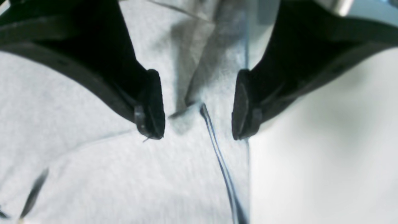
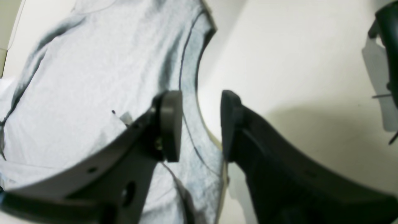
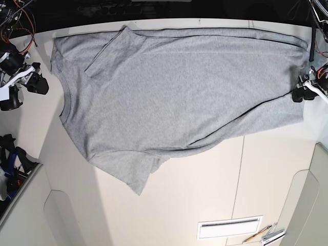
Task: Fold the T-shirt properly
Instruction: 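Reach the right gripper to the shirt's hem corner and grasp it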
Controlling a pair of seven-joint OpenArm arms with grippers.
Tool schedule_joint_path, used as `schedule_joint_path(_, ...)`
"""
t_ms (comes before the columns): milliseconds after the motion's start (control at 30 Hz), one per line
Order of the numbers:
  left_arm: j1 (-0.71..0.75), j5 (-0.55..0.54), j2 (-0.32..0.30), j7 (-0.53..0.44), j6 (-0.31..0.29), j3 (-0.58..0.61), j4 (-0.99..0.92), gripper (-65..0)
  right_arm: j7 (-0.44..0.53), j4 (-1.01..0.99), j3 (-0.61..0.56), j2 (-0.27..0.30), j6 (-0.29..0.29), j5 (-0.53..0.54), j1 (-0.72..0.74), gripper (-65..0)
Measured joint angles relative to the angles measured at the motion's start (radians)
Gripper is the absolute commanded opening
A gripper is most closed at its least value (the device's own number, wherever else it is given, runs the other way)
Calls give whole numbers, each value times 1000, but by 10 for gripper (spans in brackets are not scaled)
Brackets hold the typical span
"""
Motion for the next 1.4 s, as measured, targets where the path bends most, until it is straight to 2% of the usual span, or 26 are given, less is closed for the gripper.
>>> schedule_joint_path(367,-27,-2,-2,76,0,0,2,-272,0,0,0,0,0,0,0,-442)
schedule_joint_path(500,-27,-2,20,93,0,0,2,-272,0,0,0,0,0,0,0,-442)
schedule_joint_path(800,-24,-2,25,92,0,0,2,-272,27,0,0,0,0,-3,11,-442)
schedule_joint_path(1033,-25,-1,24,92,0,0,2,-272,77,-2,-2,0,-9,-45,168,-441)
schedule_joint_path(1133,-24,0,24,92,0,0,2,-272,111,-9,-20,0,-30,-98,254,-438)
schedule_joint_path(1300,-24,-1,25,91,0,0,2,-272,193,-79,-146,2,-46,-218,408,-313)
schedule_joint_path(1400,-25,0,24,92,0,0,2,-272,263,-201,-243,2,-47,-308,498,-292)
